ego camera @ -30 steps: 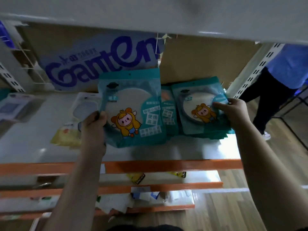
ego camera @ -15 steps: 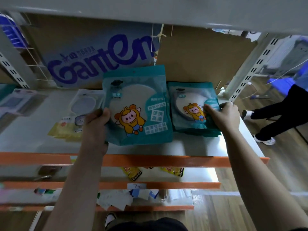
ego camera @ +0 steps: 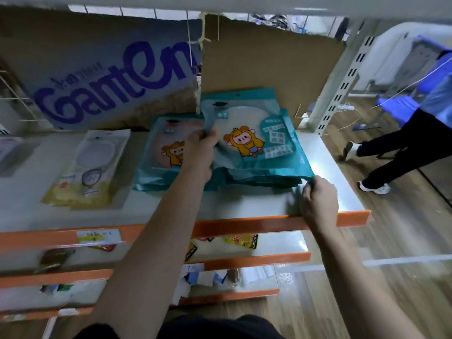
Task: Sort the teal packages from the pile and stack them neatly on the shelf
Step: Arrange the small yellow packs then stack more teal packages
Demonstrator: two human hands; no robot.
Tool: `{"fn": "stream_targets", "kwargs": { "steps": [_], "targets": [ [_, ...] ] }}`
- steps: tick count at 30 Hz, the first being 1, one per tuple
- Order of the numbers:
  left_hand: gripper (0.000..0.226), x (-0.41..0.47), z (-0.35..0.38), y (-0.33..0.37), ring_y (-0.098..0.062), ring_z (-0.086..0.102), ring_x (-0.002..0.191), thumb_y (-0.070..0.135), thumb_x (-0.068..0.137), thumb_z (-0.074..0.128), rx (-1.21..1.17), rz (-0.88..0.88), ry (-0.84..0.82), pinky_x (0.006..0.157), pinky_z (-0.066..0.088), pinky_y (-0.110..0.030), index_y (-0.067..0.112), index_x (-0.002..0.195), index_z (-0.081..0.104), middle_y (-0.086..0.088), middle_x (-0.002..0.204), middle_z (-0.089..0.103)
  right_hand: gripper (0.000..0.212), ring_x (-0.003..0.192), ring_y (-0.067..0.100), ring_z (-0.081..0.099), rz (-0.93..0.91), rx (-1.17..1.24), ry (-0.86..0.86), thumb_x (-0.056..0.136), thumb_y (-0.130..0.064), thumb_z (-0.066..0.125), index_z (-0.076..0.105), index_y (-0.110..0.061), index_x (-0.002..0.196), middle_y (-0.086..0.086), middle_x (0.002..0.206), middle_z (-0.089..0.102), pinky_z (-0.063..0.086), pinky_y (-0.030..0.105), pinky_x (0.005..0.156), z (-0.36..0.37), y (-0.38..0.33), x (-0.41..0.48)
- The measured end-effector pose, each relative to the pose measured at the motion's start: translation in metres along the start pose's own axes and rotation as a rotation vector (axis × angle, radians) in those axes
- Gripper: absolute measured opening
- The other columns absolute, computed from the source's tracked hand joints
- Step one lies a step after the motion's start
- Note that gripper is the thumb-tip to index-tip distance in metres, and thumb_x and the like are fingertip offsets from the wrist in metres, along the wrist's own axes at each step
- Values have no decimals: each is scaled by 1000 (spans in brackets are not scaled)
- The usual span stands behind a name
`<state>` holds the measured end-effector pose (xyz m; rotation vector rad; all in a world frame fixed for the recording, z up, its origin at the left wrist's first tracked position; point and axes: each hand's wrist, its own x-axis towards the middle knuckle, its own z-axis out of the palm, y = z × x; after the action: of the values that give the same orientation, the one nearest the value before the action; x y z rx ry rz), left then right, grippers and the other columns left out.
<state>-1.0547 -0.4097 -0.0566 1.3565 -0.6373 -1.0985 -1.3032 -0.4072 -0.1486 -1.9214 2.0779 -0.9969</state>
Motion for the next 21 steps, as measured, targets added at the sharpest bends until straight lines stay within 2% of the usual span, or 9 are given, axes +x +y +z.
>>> {"fn": "stream_targets", "kwargs": {
  "steps": [5,9,12,14,16,18,21],
  "targets": [
    [20,17,26,-15,-25,63,99,31,95,59,198,1,1,84,54,-39,12,102,58,-9,103,64,12,87,38,49,-23,-113,21,85,-7,50,58,1,87,21,91,61,39,42,68,4,-2,-7],
    [31,23,30,-19,-22,67,90,34,90,65,466,151,-5,79,57,-37,5,103,65,-9,97,69,12,91,34,49,-24,-113,30,85,-9,52,59,-3,92,16,95,62,38,37,67,5,-2,-8],
    [33,28,26,-14,-19,66,80,37,86,70,748,255,25,71,56,-34,5,95,68,-7,87,69,10,90,31,49,-27,-113,27,85,-10,53,58,-4,90,15,95,62,40,37,68,5,-1,-8],
    [35,28,25,-11,-15,62,70,41,84,71,914,287,45,55,46,-25,7,88,67,-4,76,64,9,89,30,49,-20,-120,23,85,-12,53,57,-5,89,14,94,61,43,39,68,5,-1,-8],
    [39,25,26,-10,-14,57,66,48,83,69,1093,337,102,48,34,-24,9,83,66,-1,71,61,9,88,30,49,-18,-114,22,85,-11,54,57,-5,89,13,93,62,45,41,68,5,-1,-8],
    [43,20,25,-8,-14,59,72,57,82,66,1249,394,178,49,34,-24,15,88,65,1,79,63,10,89,31,50,-22,-91,16,84,-11,55,59,-5,91,13,91,63,45,41,68,5,-1,-9],
    [54,18,18,-7,-17,59,91,63,80,63,1274,473,201,64,48,-30,15,104,61,-1,99,62,10,84,28,53,-37,-45,-9,85,-14,58,63,-6,88,11,86,65,49,42,68,4,-1,-10]
  ]
}}
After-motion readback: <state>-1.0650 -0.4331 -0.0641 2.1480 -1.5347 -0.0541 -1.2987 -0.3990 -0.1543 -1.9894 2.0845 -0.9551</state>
